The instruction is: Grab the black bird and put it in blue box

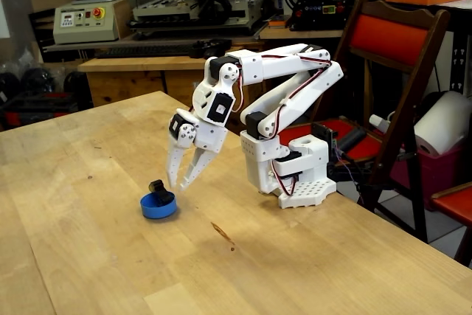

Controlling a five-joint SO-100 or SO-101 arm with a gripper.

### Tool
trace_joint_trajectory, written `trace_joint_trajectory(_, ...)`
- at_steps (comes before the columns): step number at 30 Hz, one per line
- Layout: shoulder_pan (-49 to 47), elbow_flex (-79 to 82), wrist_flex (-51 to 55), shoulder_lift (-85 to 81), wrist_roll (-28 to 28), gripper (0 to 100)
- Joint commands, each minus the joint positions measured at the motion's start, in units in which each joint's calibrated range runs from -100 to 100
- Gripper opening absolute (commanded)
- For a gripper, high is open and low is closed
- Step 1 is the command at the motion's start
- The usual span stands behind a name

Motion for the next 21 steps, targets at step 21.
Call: trace_joint_trajectory(21,0.4,-1.66,-0.52,9.48,-0.05,4)
